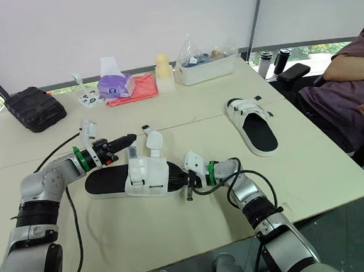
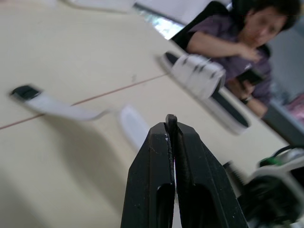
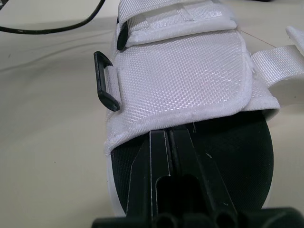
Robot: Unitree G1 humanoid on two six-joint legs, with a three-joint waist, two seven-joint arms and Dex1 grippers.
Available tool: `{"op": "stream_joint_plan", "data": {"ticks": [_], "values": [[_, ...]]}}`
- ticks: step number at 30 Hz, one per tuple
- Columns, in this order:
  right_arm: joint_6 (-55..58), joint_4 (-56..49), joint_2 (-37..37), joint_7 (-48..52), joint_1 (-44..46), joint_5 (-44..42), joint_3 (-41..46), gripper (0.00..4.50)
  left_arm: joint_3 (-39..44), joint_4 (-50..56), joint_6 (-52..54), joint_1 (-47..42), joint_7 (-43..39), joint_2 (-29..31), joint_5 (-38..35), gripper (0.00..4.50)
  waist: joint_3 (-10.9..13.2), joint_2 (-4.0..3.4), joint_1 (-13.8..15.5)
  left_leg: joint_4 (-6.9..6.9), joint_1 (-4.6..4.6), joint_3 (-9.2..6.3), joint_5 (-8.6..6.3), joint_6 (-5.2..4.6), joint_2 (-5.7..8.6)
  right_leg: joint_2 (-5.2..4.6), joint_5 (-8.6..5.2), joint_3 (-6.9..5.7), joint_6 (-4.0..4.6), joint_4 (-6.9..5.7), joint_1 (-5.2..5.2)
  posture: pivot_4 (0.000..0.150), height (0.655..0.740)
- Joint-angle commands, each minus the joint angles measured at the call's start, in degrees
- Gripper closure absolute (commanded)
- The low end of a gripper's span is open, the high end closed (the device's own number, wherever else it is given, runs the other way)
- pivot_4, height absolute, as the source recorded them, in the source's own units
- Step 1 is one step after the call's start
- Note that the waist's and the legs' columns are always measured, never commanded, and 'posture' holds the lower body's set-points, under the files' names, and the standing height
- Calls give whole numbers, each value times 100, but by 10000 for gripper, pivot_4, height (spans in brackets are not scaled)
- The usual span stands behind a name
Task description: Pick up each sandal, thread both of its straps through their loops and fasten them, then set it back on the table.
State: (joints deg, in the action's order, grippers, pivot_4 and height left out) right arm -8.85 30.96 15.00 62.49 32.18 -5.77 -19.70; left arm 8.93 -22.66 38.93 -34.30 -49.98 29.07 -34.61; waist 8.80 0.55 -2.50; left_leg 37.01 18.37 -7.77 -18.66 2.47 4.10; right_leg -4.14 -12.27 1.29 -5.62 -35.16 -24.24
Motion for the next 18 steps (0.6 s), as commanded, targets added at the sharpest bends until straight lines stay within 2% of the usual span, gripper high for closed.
{"op": "stream_joint_plan", "data": {"ticks": [1,12,13,14,18], "values": [[359,482,119,15,-367,540,-390,45000,-361,-359,-582,-74,-270,19,548,44465,0,0,2,0,0,0,0,0,0,0,0,0,0,0,0,1500,7400],[343,515,93,29,-333,559,-426,45000,-442,-2265,-1569,-902,-969,-454,1061,44465,-17,12,15,2,-2,-3,0,-1,2,-2,-1,-7,-2,0,8,1500,7400],[344,513,93,29,-333,560,-426,45000,-439,-2362,-1569,-961,-1056,-473,1069,38371,-17,12,15,2,-2,-3,0,-1,2,-2,-1,-8,-2,0,8,1500,7400],[344,511,94,29,-334,562,-426,45000,-447,-2439,-1594,-1012,-1142,-487,1094,35841,-17,13,13,2,-2,-3,0,-1,2,-2,-1,-8,-2,0,8,1500,7400],[346,511,104,29,-337,570,-424,45000,-425,-2530,-1615,-1153,-1318,-532,1112,16762,-17,13,9,1,0,-5,0,-1,2,-2,-1,-9,-2,0,6,1500,7400]]}}
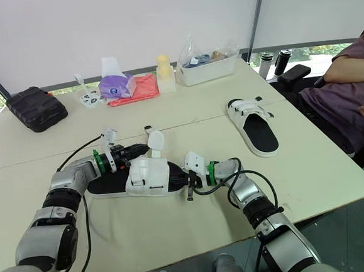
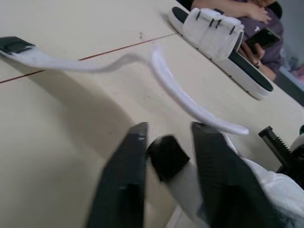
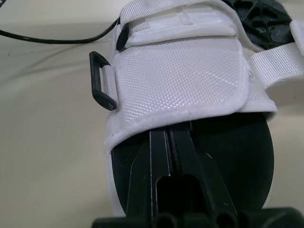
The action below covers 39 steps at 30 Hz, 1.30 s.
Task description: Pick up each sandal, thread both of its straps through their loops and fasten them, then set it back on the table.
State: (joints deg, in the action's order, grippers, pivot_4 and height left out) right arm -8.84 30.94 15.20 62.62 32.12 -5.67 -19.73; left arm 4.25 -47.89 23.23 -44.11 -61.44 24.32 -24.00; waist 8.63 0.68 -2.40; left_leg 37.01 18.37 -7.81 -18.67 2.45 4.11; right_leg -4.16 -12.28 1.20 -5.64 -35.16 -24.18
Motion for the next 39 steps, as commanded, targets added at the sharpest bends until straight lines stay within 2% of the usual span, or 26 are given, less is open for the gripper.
{"op": "stream_joint_plan", "data": {"ticks": [1,3,10,16,18,22,26,33,39], "values": [[347,511,86,16,-335,560,-419,45000,23,-11,-36,-183,-205,-48,79,11869,0,0,-4,0,0,0,0,0,0,0,0,0,0,1,0,1500,7400],[351,509,86,11,-338,561,-415,45000,0,-63,-37,-207,-194,-24,161,2171,0,0,-2,0,1,0,0,0,0,0,0,0,0,1,0,1500,7400],[349,541,65,-8,-324,559,-406,45000,573,-611,-147,-651,25,420,62,2171,1,2,-18,-1,4,-1,0,-1,0,3,0,0,0,1,-8,1500,7400],[351,566,21,-39,-310,555,-409,45000,935,-342,464,-1053,-74,584,-229,2171,2,2,-17,-1,5,-2,0,0,0,2,0,-1,-1,0,-8,1500,7400],[351,556,19,-42,-317,556,-413,45000,936,-110,727,-1069,-163,605,-285,2171,2,2,-28,-2,4,-2,0,0,0,3,0,-1,0,0,-8,1500,7400],[349,548,19,-42,-332,557,-418,45000,596,1006,1626,-667,-608,650,-480,2171,2,1,-37,-2,4,-2,0,0,-1,3,0,0,0,-5,-12,1500,7400],[344,563,2,-52,-333,559,-423,45000,211,1619,1916,-248,-639,663,-318,2171,2,0,-34,-3,3,-1,0,0,-2,3,0,3,1,-6,-12,1500,7400],[338,559,-19,-66,-352,563,-437,45000,-49,1443,2187,-305,-682,417,-293,2171,2,1,-27,-2,3,-2,0,0,-2,5,0,3,1,-6,-11,1500,7400],[333,608,-48,-93,-317,582,-439,45000,-101,293,1851,-961,-441,-131,-32,2171,1,3,-29,0,3,-1,0,1,0,6,0,2,1,-5,-10,1500,7400]]}}
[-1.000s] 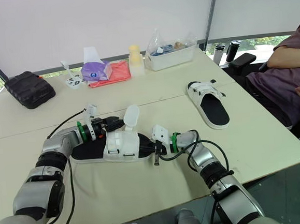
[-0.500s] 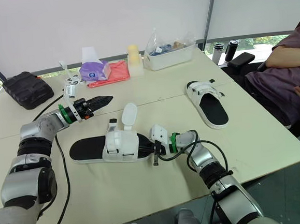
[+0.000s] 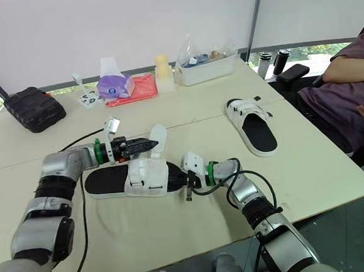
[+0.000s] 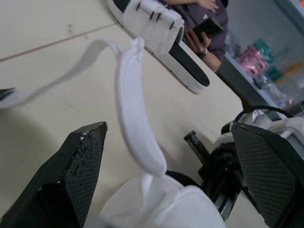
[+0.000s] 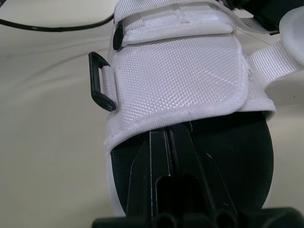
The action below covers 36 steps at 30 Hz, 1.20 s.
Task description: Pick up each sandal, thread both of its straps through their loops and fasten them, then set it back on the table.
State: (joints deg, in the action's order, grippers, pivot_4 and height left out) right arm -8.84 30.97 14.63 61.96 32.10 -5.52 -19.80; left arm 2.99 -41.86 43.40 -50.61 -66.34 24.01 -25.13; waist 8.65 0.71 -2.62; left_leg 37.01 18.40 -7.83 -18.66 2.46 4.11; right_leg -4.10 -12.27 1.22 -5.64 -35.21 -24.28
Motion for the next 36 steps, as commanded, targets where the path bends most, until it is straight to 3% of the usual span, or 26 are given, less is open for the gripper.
{"op": "stream_joint_plan", "data": {"ticks": [1,9,14,21,24,31,36], "values": [[331,612,4,-34,-309,570,-429,45000,-1,-483,-256,-398,52,-176,143,2171,0,0,-12,0,0,1,0,0,0,0,0,0,0,0,0,1500,7400],[301,625,-37,-100,-320,587,-425,45000,1067,-2667,-922,-1492,1156,-699,-63,2171,-1,1,-16,1,-1,1,1,1,0,1,-9,-1,-17,0,0,1500,7400],[296,625,-69,-154,-314,608,-427,45000,1625,-3189,-1175,-1850,1588,-823,-120,2171,-1,2,-26,0,-1,1,1,3,0,2,-8,-2,-15,-1,-2,1500,7400],[312,484,-30,-224,-433,617,-425,45000,1580,-3356,-1534,-1936,1749,-979,293,2171,-1,2,-45,-1,-2,1,2,5,0,2,-6,-2,-12,-1,-2,1500,7400],[323,438,-10,-257,-476,618,-424,45000,1448,-3371,-1622,-1892,1722,-1005,550,10717,-1,2,-46,-1,-1,1,3,5,0,2,-4,-2,-9,-1,-2,1500,7400],[324,444,-10,-290,-469,610,-420,45000,1608,-3356,-1571,-1890,1534,-804,612,44697,-1,2,-53,-1,-1,1,3,5,1,3,-4,-2,-10,-2,-1,1500,7400],[284,552,-36,-272,-406,624,-436,45000,1779,-3354,-1448,-1899,1461,-664,527,44697,-1,2,-53,-1,-1,0,3,5,1,3,-4,-3,-10,-2,-1,1500,7400]]}}
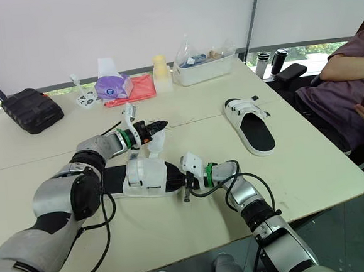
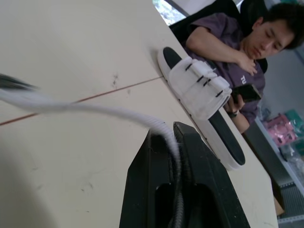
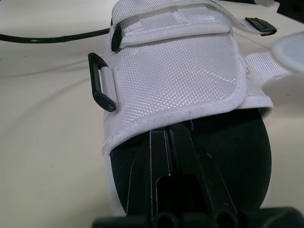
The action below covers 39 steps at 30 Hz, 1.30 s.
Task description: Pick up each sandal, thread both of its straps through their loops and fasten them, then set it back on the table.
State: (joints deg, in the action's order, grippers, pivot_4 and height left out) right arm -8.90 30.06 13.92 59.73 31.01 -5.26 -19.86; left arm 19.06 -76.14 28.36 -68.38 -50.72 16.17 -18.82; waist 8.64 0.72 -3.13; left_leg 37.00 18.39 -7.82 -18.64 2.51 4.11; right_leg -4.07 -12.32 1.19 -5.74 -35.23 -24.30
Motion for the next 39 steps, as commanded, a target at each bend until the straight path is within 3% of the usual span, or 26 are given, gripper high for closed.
{"op": "stream_joint_plan", "data": {"ticks": [1,5,8,13,18,20,23,25,27,29,32,35,38,39], "values": [[289,657,30,-47,-284,597,-428,45000,230,80,87,-139,-130,157,-141,44697,0,0,-3,0,0,0,0,0,0,0,0,0,0,0,0,1500,7400],[295,644,40,-39,-279,590,-425,45000,176,213,-103,-190,-466,273,-64,44697,0,0,-20,0,0,0,0,0,0,1,0,-1,1,0,-1,1500,7400],[296,627,76,-40,-317,583,-407,45000,-368,698,-974,-140,-1180,352,358,44697,1,1,-18,0,1,-1,1,1,1,1,5,-2,8,-1,-1,1500,7400],[285,537,182,10,-433,568,-392,45000,-1379,2210,-2991,653,-1658,344,1100,44697,3,-1,-10,-3,4,0,4,9,-7,-1,7,2,12,-1,-4,1500,7400],[281,545,207,40,-447,566,-394,45000,-2304,3140,-6242,1721,-1428,871,2164,44697,1,-4,17,-6,1,5,4,8,-8,-5,9,12,15,1,-5,1500,7400],[281,549,197,42,-447,569,-402,45000,-2500,2956,-7651,1812,-839,1134,2694,44697,0,-3,61,-6,0,5,3,7,-8,-5,9,12,16,1,-6,1500,7400],[268,602,159,39,-416,578,-420,45000,-2642,2762,-9960,1741,1807,1821,5118,44697,0,-2,65,-5,1,5,3,6,-7,-6,11,12,19,6,-4,1500,7400],[264,614,153,40,-411,577,-421,45000,-2875,2679,-10120,1617,3339,2085,6211,44697,1,-4,75,-11,-2,8,2,6,-7,-5,11,14,19,6,-5,1500,7400],[270,599,162,53,-420,572,-423,45000,-3543,3042,-9669,1532,5753,2466,7833,44697,1,-4,78,-12,-1,5,2,5,-6,-4,11,12,18,5,-6,1500,7400],[284,581,178,65,-431,568,-421,45000,-4085,3113,-9345,1433,7320,2652,8748,44697,1,-5,77,-12,0,6,1,1,-2,-4,11,11,17,4,-6,1500,7400],[287,586,213,83,-424,569,-411,45000,-4508,2711,-9108,1194,8514,2625,9008,44697,1,-5,81,-11,0,5,0,0,-1,-4,9,6,15,-1,-6,1500,7400],[292,602,236,86,-412,568,-395,45000,-4711,2299,-9228,999,9047,2572,8856,44697,1,-5,75,-11,0,6,1,0,2,-4,0,2,0,-2,-7,1500,7400],[288,607,242,95,-409,577,-403,45000,-5074,2228,-9207,887,9422,2636,9034,35699,0,0,90,-11,3,5,0,-1,1,-5,-3,-2,-5,-2,-7,1500,7400],[285,632,233,91,-394,581,-404,45000,-5143,2159,-9219,857,9480,2654,9021,29549,-1,0,93,-10,4,4,0,-1,1,-6,-3,-4,-6,-2,-6,1500,7400]]}}
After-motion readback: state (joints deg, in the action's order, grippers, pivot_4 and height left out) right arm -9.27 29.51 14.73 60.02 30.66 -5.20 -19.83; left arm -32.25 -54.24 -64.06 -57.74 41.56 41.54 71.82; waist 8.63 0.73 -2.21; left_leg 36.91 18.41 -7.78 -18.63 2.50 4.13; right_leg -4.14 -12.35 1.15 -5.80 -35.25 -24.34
